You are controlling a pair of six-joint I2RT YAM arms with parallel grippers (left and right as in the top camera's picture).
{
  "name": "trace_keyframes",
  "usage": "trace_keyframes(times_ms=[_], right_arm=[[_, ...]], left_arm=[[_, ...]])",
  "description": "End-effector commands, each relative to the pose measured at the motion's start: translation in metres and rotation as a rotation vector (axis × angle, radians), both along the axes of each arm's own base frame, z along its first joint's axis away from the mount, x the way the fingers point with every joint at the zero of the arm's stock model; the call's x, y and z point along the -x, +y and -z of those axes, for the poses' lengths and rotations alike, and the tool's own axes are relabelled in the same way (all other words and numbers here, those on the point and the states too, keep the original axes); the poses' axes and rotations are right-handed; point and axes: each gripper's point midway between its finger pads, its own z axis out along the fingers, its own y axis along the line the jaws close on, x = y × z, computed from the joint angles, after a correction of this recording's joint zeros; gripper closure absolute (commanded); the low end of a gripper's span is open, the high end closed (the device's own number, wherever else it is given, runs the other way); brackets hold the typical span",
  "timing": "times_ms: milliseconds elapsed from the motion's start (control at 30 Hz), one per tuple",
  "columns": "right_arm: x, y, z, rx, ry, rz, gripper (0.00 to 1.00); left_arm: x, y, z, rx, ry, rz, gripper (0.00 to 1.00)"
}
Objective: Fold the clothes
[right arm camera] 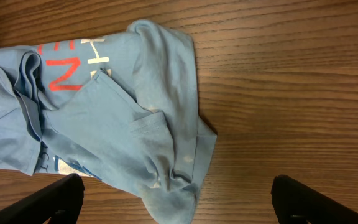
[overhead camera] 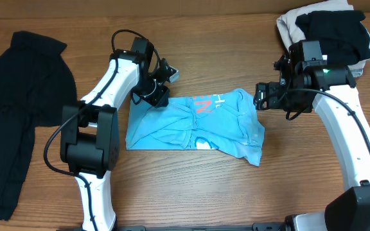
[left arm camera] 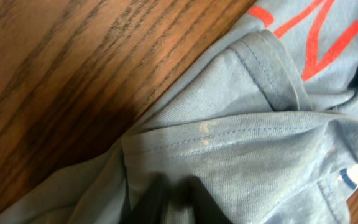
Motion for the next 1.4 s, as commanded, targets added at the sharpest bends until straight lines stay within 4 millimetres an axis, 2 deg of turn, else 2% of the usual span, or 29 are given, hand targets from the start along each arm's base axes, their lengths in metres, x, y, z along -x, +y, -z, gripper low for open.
trace_keyframes(times_ms=[0, 167, 233, 433, 567, 733, 1033, 1133, 1167, 1200, 1267, 1300, 1367], right_arm=[[-0.001, 0.000, 0.000, 0.001, -0.006, 0.003, 0.00], [-0.001, 0.000, -0.001, 0.001, -0.009, 0.003, 0.00], [-0.002, 0.000, -0.001, 0.001, -0.011, 0.004, 0.00], [-0.003, 0.000, -0.001, 0.000, -0.017, 0.003, 0.00], [-0.003, 0.000, -0.001, 0.000, -0.018, 0.003, 0.00], [-0.004, 0.000, -0.001, -0.001, -0.020, 0.003, 0.00], [-0.007, 0.000, -0.002, -0.001, -0.033, 0.004, 0.00], [-0.007, 0.000, -0.002, -0.001, -0.033, 0.005, 0.00], [-0.007, 0.000, -0.002, -0.001, -0.033, 0.005, 0.00], [-0.007, 0.000, -0.002, -0.002, -0.033, 0.005, 0.00], [-0.007, 0.000, -0.002, -0.002, -0.032, 0.005, 0.00], [-0.007, 0.000, -0.002, -0.002, -0.032, 0.005, 0.00], [-0.007, 0.000, -0.002, -0.002, -0.032, 0.005, 0.00]], left_arm=[[0.005, -0.007, 0.006, 0.021, 0.021, 0.020, 0.96], [0.006, -0.007, 0.005, 0.020, 0.028, 0.012, 0.96], [0.008, -0.005, -0.006, 0.016, 0.045, 0.010, 0.96], [0.015, -0.006, -0.056, 0.014, 0.075, 0.011, 0.96], [0.028, -0.026, -0.086, 0.093, 0.104, 0.030, 0.96], [0.060, -0.049, -0.088, 0.101, 0.200, 0.083, 0.96], [0.133, -0.097, -0.089, 0.007, 0.372, 0.181, 0.96], [0.152, -0.102, -0.088, -0.052, 0.398, 0.223, 0.96], [0.157, -0.101, -0.087, -0.090, 0.401, 0.229, 0.84], [0.160, -0.100, -0.085, -0.119, 0.401, 0.227, 0.61], [0.162, -0.098, -0.083, -0.175, 0.392, 0.219, 0.29], [0.162, -0.097, -0.082, -0.191, 0.388, 0.215, 0.17], [0.161, -0.092, -0.081, -0.220, 0.383, 0.204, 0.05]])
